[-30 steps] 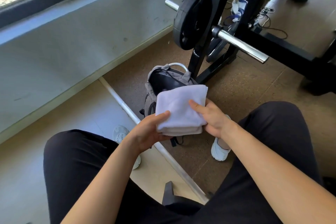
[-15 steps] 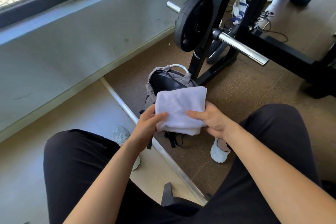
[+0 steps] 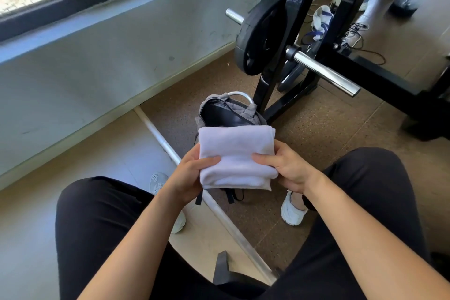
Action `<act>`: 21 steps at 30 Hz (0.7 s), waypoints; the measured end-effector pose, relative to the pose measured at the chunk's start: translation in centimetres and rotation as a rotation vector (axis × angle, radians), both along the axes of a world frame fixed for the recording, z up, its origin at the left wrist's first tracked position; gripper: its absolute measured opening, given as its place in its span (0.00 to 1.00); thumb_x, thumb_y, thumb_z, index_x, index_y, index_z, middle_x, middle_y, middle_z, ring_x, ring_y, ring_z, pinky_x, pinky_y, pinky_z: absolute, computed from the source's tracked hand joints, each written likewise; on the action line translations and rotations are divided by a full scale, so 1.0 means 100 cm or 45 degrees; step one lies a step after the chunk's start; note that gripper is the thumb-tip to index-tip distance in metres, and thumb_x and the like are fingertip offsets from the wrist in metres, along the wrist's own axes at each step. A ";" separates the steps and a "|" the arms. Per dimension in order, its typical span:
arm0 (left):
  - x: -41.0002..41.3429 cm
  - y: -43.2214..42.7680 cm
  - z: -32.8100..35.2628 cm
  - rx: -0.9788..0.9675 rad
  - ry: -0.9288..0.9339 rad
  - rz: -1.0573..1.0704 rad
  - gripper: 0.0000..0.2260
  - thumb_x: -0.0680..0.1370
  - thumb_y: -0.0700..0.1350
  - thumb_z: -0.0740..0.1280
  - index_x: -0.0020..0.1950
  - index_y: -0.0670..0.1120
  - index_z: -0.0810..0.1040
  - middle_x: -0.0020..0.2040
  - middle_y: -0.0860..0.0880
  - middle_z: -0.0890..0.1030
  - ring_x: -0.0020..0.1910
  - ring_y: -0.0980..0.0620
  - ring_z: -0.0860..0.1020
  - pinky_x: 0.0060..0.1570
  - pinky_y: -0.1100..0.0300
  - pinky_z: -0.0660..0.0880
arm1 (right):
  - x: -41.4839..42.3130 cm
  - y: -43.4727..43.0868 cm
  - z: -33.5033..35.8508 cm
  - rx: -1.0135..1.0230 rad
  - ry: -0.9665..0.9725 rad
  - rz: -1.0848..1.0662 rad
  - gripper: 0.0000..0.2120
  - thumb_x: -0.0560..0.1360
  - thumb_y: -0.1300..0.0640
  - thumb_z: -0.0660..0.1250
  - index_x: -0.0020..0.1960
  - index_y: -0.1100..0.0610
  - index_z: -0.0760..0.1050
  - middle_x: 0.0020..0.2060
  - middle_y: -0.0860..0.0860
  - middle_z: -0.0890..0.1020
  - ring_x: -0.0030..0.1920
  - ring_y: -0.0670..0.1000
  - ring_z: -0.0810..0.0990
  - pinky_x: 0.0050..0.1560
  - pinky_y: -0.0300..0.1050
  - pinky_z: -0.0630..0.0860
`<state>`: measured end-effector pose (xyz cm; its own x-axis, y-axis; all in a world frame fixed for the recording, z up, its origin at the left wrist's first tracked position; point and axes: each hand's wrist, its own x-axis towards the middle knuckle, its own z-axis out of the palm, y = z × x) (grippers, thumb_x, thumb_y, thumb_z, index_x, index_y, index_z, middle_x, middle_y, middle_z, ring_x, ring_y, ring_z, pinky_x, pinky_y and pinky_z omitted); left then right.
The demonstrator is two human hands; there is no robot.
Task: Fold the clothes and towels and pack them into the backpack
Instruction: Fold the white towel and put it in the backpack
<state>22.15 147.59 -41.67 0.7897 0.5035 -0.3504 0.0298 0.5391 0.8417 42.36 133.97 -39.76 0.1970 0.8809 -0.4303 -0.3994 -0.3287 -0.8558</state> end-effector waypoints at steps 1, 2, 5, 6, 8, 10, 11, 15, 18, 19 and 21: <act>-0.001 0.001 0.001 -0.013 -0.043 0.003 0.25 0.77 0.35 0.70 0.73 0.47 0.73 0.64 0.40 0.82 0.59 0.40 0.83 0.51 0.51 0.82 | 0.001 -0.001 0.002 0.033 0.068 0.006 0.22 0.77 0.67 0.66 0.70 0.58 0.73 0.62 0.60 0.82 0.61 0.60 0.82 0.62 0.57 0.78; -0.002 0.002 0.001 -0.011 -0.068 0.015 0.25 0.77 0.35 0.70 0.73 0.47 0.73 0.63 0.42 0.84 0.58 0.43 0.84 0.51 0.53 0.82 | 0.002 -0.002 0.004 0.074 0.143 0.008 0.22 0.77 0.68 0.66 0.69 0.57 0.74 0.61 0.59 0.82 0.60 0.59 0.82 0.61 0.56 0.79; -0.002 0.002 -0.001 -0.004 -0.085 0.013 0.21 0.77 0.33 0.67 0.70 0.41 0.74 0.57 0.42 0.85 0.55 0.42 0.84 0.50 0.54 0.82 | 0.004 -0.004 0.008 0.196 0.276 0.045 0.20 0.75 0.64 0.65 0.66 0.56 0.77 0.59 0.57 0.83 0.56 0.56 0.83 0.55 0.50 0.82; -0.002 0.003 -0.004 -0.014 -0.083 0.002 0.19 0.76 0.31 0.66 0.67 0.39 0.74 0.55 0.41 0.85 0.54 0.41 0.84 0.49 0.53 0.82 | 0.005 -0.004 0.008 0.214 0.276 0.064 0.17 0.75 0.63 0.66 0.64 0.57 0.79 0.59 0.57 0.82 0.56 0.56 0.82 0.53 0.50 0.82; -0.004 0.007 -0.006 -0.073 -0.119 -0.010 0.14 0.73 0.31 0.66 0.58 0.38 0.76 0.51 0.40 0.84 0.50 0.41 0.83 0.46 0.51 0.81 | 0.006 -0.004 0.005 0.208 0.221 0.068 0.13 0.78 0.65 0.62 0.54 0.56 0.84 0.62 0.57 0.82 0.58 0.59 0.82 0.53 0.54 0.82; -0.005 0.011 -0.003 -0.218 -0.185 -0.060 0.13 0.67 0.38 0.68 0.51 0.38 0.78 0.53 0.39 0.81 0.50 0.39 0.79 0.49 0.48 0.78 | 0.007 -0.003 0.000 0.156 0.065 0.043 0.18 0.80 0.69 0.59 0.45 0.56 0.85 0.64 0.56 0.81 0.61 0.62 0.81 0.55 0.61 0.80; -0.006 0.011 0.000 -0.286 -0.200 -0.065 0.13 0.67 0.42 0.65 0.48 0.39 0.79 0.55 0.38 0.80 0.50 0.38 0.78 0.50 0.47 0.76 | 0.006 -0.003 -0.002 0.137 -0.035 0.036 0.18 0.80 0.69 0.59 0.43 0.57 0.85 0.63 0.55 0.81 0.61 0.62 0.80 0.53 0.61 0.81; -0.001 0.007 -0.003 -0.184 0.126 -0.068 0.22 0.73 0.60 0.71 0.47 0.39 0.81 0.48 0.36 0.81 0.45 0.41 0.79 0.44 0.52 0.76 | 0.000 -0.002 -0.011 0.183 -0.519 0.065 0.20 0.77 0.76 0.59 0.39 0.59 0.84 0.60 0.52 0.82 0.61 0.54 0.80 0.52 0.51 0.83; 0.001 0.000 -0.002 -0.162 0.225 -0.177 0.20 0.73 0.54 0.73 0.61 0.44 0.85 0.59 0.37 0.84 0.54 0.43 0.84 0.54 0.52 0.81 | 0.001 -0.002 -0.015 0.262 -0.734 0.063 0.22 0.73 0.79 0.59 0.39 0.58 0.84 0.59 0.51 0.82 0.61 0.48 0.79 0.59 0.46 0.79; 0.000 -0.001 -0.001 -0.205 0.228 -0.206 0.20 0.72 0.52 0.74 0.61 0.45 0.85 0.59 0.40 0.84 0.54 0.45 0.84 0.54 0.53 0.82 | 0.002 -0.003 -0.016 0.278 -0.765 0.057 0.23 0.73 0.80 0.59 0.38 0.57 0.84 0.59 0.51 0.82 0.61 0.48 0.79 0.60 0.47 0.78; 0.000 -0.004 -0.004 -0.261 0.237 -0.233 0.23 0.69 0.49 0.75 0.63 0.44 0.82 0.60 0.41 0.85 0.55 0.45 0.85 0.54 0.54 0.83 | 0.003 -0.005 -0.016 0.273 -0.780 0.063 0.22 0.72 0.80 0.59 0.39 0.58 0.84 0.59 0.52 0.81 0.62 0.48 0.79 0.63 0.50 0.78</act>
